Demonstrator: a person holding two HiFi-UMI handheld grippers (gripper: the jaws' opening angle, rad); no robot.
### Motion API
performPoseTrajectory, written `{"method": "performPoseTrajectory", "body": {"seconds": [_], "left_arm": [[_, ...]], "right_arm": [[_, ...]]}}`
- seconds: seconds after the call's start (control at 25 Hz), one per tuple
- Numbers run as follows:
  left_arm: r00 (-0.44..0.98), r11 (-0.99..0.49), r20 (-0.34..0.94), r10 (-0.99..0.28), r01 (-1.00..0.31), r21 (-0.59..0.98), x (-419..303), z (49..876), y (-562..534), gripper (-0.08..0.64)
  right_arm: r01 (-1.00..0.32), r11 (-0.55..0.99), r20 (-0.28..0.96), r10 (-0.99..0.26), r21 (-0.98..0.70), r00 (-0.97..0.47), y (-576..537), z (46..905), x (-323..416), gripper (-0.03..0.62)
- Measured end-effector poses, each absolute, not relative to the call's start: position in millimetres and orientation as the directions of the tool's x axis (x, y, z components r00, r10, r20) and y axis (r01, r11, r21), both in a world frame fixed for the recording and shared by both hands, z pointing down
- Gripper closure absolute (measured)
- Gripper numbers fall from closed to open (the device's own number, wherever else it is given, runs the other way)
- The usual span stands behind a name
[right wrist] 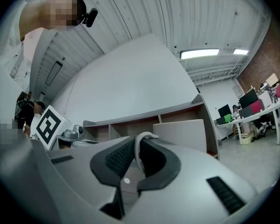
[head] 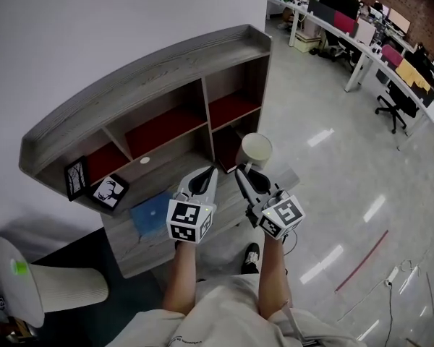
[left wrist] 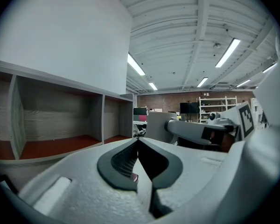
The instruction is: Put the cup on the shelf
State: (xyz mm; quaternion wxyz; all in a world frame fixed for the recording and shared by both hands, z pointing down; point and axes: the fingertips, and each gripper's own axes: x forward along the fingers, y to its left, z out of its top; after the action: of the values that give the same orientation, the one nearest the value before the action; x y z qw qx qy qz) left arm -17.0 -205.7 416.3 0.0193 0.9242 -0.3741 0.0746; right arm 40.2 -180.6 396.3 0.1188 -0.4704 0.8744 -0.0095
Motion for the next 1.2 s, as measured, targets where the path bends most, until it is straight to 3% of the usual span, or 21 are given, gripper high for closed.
{"method": "performPoseTrajectory", "body": {"seconds": [0.84,1.2], "left_arm": [[0.548,-0.549,0.152,-0.823,-0.835,0.038,54.0,440.8,-256.0,0.551],[0.528,-0.527,0.161,-0.834,-0.848,0.049,49.4,448.3,-273.9,0.551]], "right_arm": [[-0.687,0.712,-0.177,-0.702,-0.148,-0.690,-249.7,417.6,114.4,0.552],[-0.640,0.745,-0.184,-0.667,-0.191,-0.722,-253.7,432.9,100.6,0.552]]}}
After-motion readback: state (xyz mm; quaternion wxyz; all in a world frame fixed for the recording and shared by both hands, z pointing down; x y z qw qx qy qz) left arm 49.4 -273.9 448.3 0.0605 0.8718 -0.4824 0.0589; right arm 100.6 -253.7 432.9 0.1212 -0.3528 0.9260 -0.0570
